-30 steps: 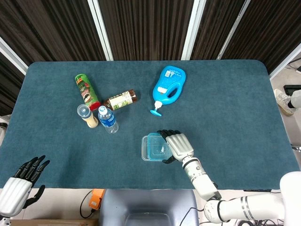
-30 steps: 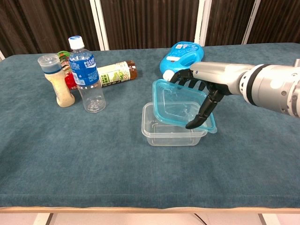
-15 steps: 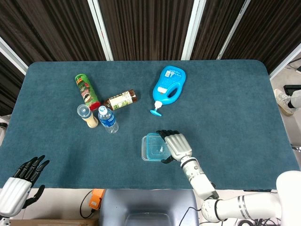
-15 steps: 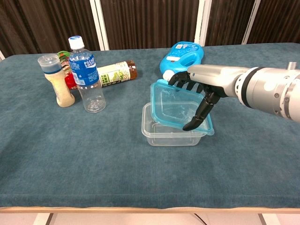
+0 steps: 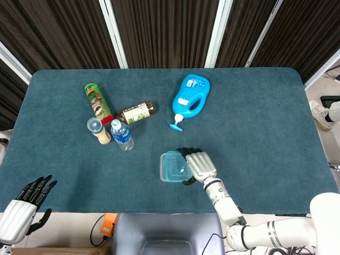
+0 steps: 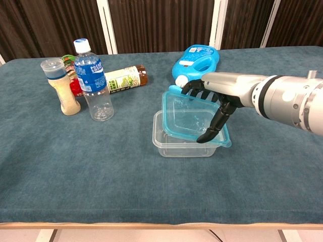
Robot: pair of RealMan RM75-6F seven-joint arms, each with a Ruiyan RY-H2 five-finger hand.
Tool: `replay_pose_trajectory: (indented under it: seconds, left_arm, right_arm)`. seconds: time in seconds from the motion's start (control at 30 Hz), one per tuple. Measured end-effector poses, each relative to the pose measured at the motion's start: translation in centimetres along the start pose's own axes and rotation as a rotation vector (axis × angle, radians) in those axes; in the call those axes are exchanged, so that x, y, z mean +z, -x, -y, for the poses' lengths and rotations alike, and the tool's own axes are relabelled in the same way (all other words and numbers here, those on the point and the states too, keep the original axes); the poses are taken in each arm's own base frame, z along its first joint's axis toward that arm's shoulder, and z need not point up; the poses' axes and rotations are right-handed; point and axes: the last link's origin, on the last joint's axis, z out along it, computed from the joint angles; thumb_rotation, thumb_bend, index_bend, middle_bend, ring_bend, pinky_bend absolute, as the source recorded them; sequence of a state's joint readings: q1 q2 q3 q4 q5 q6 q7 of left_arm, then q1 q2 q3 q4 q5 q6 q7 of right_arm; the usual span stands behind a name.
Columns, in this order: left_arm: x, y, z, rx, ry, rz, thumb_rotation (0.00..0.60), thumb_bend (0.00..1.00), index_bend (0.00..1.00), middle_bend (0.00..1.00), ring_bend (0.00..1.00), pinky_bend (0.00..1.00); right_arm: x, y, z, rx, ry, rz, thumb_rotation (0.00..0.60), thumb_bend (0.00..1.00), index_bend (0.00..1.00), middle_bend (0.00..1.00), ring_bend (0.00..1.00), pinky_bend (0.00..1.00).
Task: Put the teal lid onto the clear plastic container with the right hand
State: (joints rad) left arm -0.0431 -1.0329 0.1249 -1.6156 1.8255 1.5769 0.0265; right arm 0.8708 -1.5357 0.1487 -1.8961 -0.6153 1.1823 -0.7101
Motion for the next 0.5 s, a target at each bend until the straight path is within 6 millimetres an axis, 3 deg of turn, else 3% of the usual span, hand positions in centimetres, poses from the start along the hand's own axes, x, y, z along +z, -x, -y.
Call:
replay_pose_trajectory:
  seconds: [0.5]
  left_arm:
    - [-0.20, -0.25, 0.10, -0.005, 0.000, -0.009, 0.600, 0.43, 0.00, 0.00, 0.00, 0.16]
  right_arm:
    - [0.54, 0.42, 0.51, 0.000, 0.002, 0.000, 0.600, 0.27, 0.75, 0.47, 0.42, 0.59]
